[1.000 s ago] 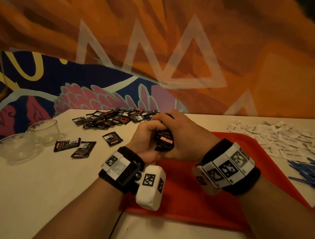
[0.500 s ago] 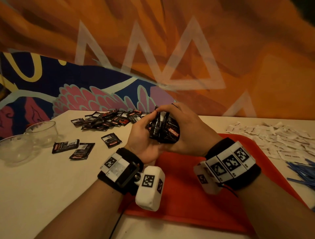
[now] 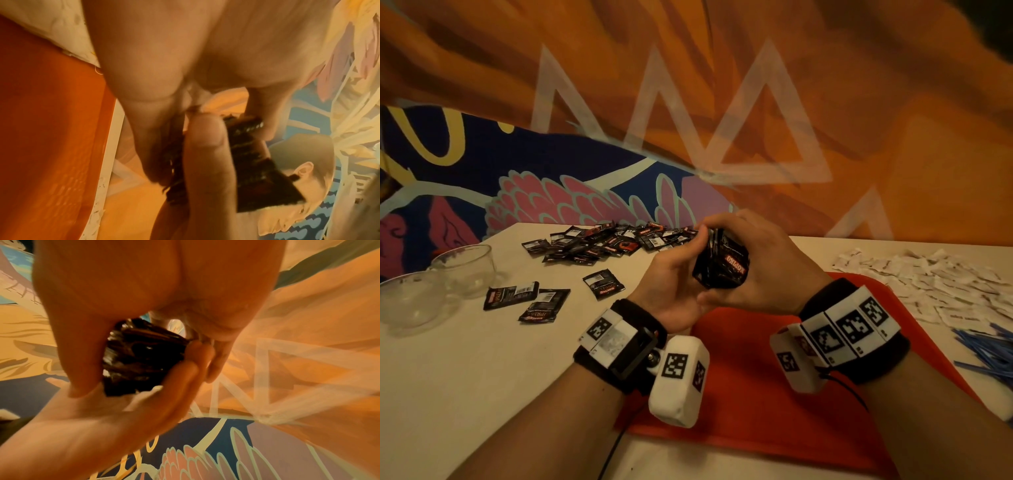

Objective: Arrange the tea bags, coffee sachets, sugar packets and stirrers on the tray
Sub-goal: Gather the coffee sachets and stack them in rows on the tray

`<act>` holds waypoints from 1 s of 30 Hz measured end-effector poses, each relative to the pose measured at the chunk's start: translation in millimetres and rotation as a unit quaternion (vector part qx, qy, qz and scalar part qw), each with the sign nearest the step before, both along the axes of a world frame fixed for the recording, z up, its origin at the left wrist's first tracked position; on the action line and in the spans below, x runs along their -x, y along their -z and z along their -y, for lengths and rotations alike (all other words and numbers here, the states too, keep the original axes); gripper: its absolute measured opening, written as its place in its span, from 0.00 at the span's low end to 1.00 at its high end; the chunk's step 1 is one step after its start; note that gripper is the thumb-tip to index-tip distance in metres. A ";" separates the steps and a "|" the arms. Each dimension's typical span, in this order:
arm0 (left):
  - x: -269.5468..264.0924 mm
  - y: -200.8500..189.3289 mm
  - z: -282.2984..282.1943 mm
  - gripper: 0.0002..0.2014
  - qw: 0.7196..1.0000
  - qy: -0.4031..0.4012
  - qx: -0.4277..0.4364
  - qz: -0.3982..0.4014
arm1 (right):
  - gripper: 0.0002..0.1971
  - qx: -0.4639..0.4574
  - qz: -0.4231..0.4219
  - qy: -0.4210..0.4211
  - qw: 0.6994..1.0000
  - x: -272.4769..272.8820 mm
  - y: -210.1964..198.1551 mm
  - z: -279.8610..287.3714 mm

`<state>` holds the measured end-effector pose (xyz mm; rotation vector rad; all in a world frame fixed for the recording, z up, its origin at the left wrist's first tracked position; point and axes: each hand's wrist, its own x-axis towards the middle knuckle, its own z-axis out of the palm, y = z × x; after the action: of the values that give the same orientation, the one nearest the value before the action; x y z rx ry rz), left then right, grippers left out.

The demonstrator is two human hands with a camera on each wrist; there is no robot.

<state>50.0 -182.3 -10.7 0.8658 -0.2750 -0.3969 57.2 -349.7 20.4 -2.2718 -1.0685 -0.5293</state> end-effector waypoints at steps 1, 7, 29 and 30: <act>0.3 0.0 1.3 0.21 1.000 -0.002 0.011 -0.003 | 0.43 0.005 -0.005 -0.007 1.000 0.8 -0.1 -1.1; 1.4 1.6 3.7 0.36 1.000 -0.010 0.007 0.013 | 0.37 -0.017 0.011 -0.029 0.999 3.3 -1.5 -4.1; 1.4 0.8 8.6 0.26 0.997 -0.033 -0.055 0.042 | 0.52 0.003 -0.026 0.019 0.999 6.7 -4.2 -4.9; 1.7 0.3 8.8 0.22 0.997 -0.030 -0.051 0.039 | 0.56 -0.010 -0.028 0.019 0.999 6.0 -3.8 -5.3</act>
<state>48.3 -191.1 -10.9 0.9889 -0.3033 -0.3243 51.2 -344.4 24.2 -2.2798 -0.9902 -0.4881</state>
